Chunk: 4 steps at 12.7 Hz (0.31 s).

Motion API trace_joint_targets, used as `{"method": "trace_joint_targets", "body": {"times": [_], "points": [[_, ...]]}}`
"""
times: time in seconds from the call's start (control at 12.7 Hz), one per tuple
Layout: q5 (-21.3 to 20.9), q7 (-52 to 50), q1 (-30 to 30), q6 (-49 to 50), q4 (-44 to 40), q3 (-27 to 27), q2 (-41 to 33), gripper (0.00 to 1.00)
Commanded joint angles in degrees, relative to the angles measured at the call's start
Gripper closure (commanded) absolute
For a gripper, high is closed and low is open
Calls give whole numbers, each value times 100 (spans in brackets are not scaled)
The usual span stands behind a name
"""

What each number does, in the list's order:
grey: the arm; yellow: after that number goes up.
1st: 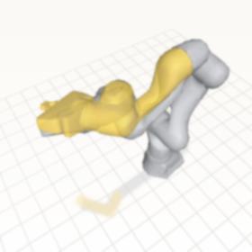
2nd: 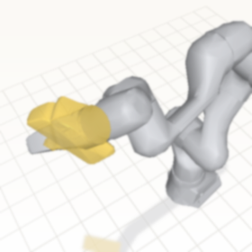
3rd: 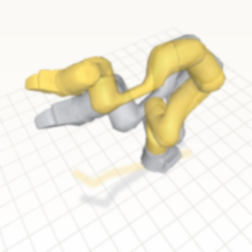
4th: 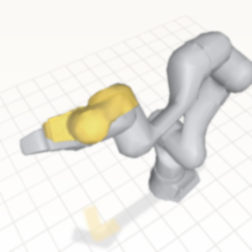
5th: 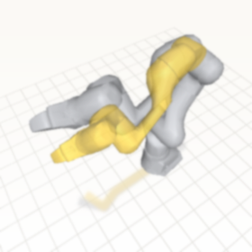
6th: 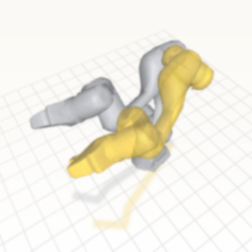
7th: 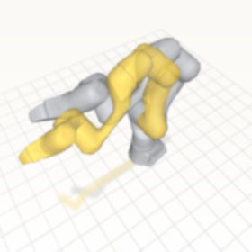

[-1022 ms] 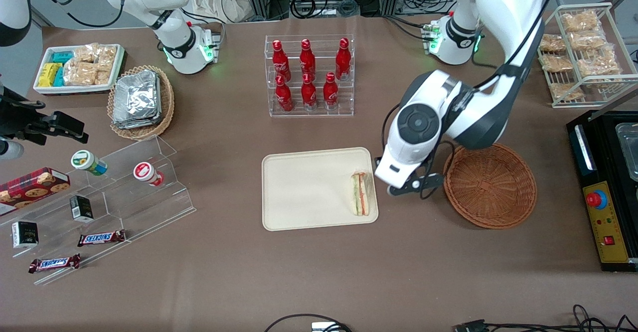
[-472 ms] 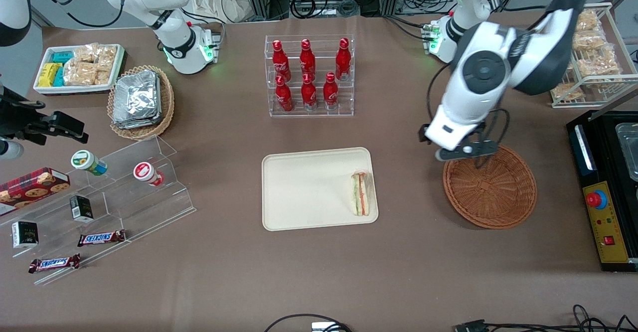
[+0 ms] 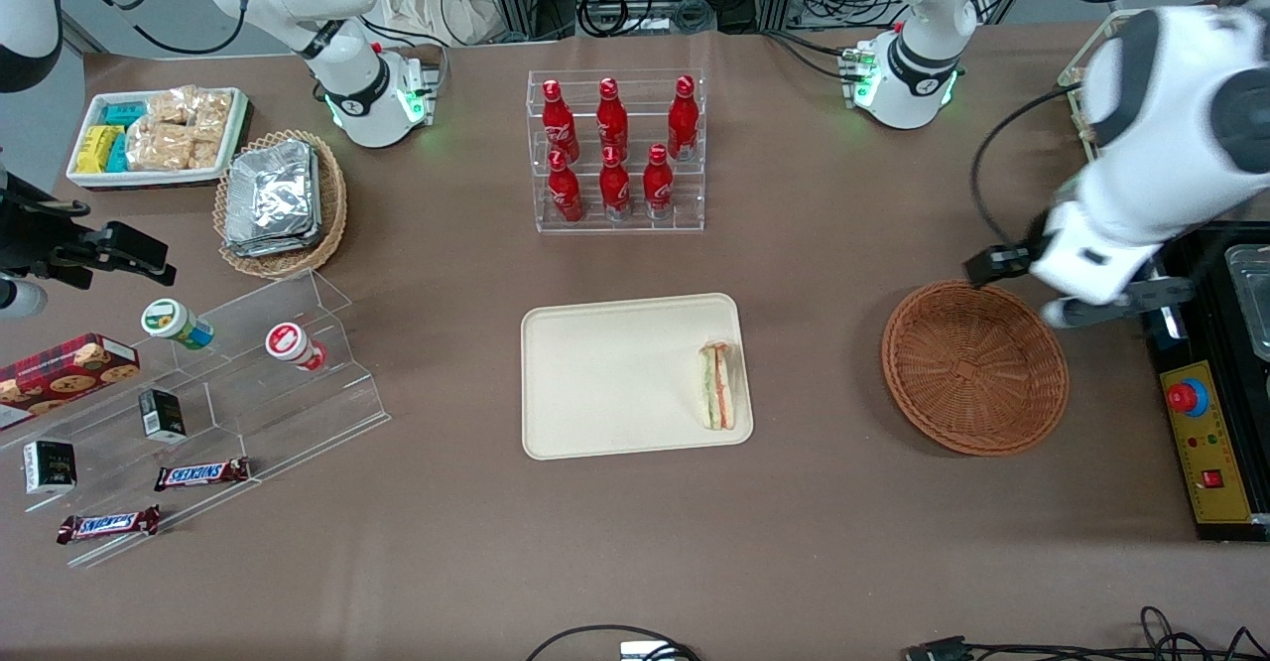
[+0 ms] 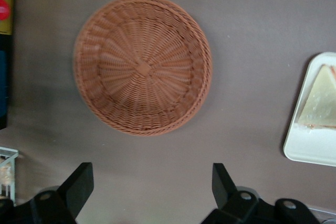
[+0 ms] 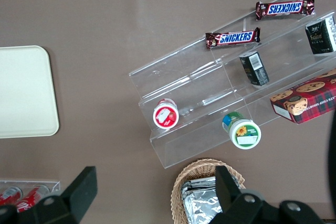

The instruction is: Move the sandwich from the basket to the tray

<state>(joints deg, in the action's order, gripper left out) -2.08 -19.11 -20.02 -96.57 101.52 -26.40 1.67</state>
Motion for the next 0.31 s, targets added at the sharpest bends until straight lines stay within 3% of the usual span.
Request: {"method": "trace_joint_targets", "body": {"times": [0.0,0.24], "points": [[111,127,-370,427,-710,-76,262,0],[15,83,-415,613,-1203,-76,633,0]]}}
